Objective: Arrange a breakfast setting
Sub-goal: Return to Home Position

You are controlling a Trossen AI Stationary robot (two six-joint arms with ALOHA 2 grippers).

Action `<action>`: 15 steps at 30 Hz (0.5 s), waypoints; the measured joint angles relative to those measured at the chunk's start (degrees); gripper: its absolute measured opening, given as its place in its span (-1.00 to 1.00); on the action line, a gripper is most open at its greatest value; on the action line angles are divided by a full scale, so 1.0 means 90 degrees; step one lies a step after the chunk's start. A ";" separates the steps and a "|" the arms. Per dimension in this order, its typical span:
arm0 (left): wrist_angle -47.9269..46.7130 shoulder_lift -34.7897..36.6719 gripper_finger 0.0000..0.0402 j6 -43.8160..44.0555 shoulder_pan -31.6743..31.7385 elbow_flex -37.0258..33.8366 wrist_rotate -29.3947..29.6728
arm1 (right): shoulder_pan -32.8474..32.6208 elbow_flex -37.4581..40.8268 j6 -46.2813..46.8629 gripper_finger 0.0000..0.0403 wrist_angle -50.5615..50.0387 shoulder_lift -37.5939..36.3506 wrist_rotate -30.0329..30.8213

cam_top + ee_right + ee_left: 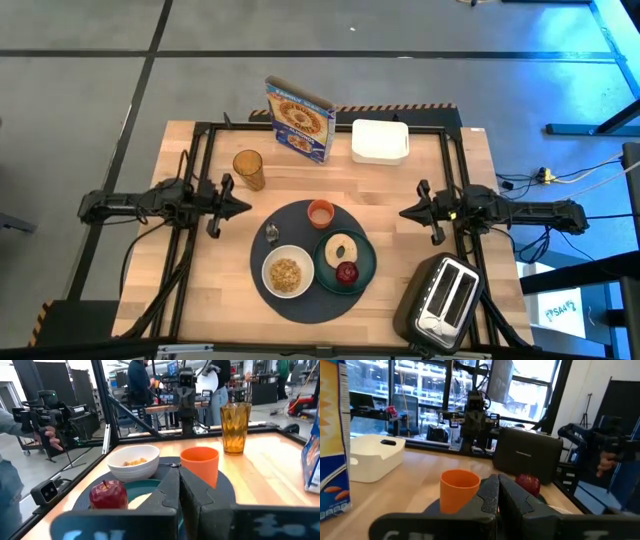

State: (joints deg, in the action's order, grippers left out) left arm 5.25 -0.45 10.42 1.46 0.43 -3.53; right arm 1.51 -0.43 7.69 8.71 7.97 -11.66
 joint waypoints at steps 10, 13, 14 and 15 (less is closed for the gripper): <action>-0.0478 -0.0004 -1.00 -0.0509 -0.0054 0.0007 0.0141 | -0.0002 0.0000 -0.0510 -1.00 0.0053 -0.0002 0.0012; -0.0478 -0.0002 -1.00 -0.0470 -0.0058 0.0007 0.0120 | -0.0001 0.0000 -0.0534 -1.00 0.0052 -0.0002 0.0056; -0.0478 -0.0002 -1.00 -0.0430 -0.0059 0.0007 0.0112 | 0.0000 0.0000 -0.0533 -1.00 0.0041 -0.0002 0.0056; -0.0477 -0.0002 -1.00 -0.0409 -0.0058 0.0007 0.0082 | -0.0001 0.0000 -0.0530 -1.00 0.0025 -0.0002 0.0056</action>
State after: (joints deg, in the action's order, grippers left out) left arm 0.96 -0.47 6.74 0.94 0.49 -2.79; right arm 1.51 -0.43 2.92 8.93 7.94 -11.15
